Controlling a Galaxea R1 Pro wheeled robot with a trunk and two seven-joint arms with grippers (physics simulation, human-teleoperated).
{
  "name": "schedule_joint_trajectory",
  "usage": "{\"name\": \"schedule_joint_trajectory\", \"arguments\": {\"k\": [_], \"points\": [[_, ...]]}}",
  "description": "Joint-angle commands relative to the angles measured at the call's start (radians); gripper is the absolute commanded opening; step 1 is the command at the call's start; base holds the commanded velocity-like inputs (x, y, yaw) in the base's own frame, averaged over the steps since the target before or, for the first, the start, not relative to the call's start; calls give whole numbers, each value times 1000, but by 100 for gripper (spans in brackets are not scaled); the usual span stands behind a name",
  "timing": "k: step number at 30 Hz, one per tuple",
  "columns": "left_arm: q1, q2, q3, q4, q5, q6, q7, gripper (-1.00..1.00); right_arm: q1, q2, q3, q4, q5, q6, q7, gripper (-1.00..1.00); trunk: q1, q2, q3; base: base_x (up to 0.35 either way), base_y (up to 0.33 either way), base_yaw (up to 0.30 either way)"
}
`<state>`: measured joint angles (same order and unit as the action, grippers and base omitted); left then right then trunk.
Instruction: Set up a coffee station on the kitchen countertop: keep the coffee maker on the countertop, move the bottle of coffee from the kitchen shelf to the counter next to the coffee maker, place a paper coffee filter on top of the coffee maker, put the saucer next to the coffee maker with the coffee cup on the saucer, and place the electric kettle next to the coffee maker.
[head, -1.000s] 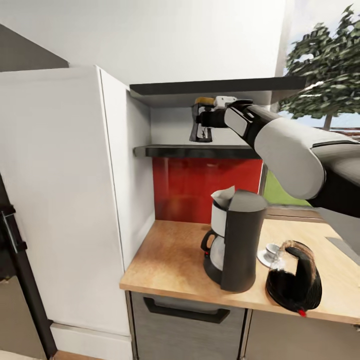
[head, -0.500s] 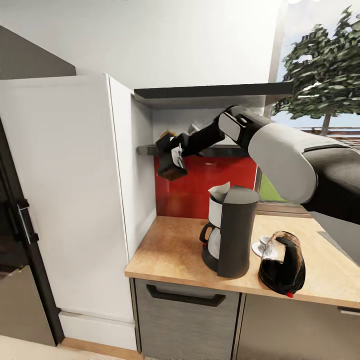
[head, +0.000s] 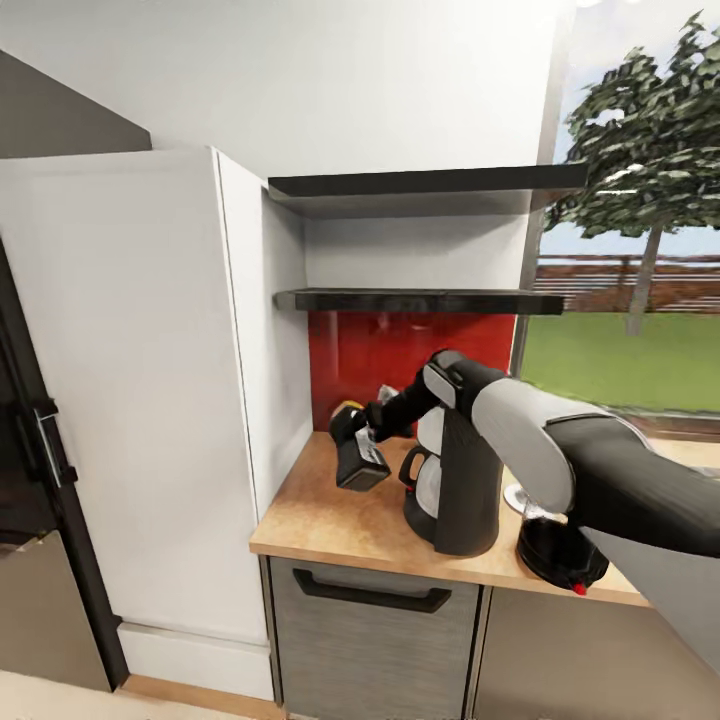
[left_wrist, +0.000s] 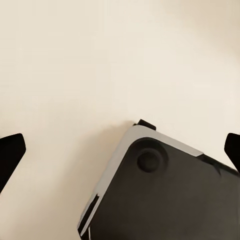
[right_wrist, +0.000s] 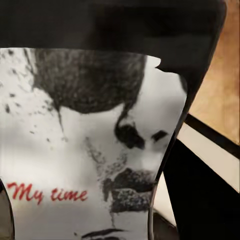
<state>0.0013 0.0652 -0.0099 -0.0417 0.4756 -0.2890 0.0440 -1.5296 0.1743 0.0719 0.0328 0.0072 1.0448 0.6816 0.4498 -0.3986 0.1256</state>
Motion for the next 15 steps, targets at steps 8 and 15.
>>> {"name": "schedule_joint_trajectory", "arguments": {"k": [8,15], "points": [[0,-3,-1,-3,-1,-2,4,100,262,0,-2,1,140,2,15,-100,0,-1,0,0,0,0],[0,-2,-2,-6,-2,-2,4,100,432,0,-3,1,266,-59,45,-100,0,-1,0,0,0,0]]}}
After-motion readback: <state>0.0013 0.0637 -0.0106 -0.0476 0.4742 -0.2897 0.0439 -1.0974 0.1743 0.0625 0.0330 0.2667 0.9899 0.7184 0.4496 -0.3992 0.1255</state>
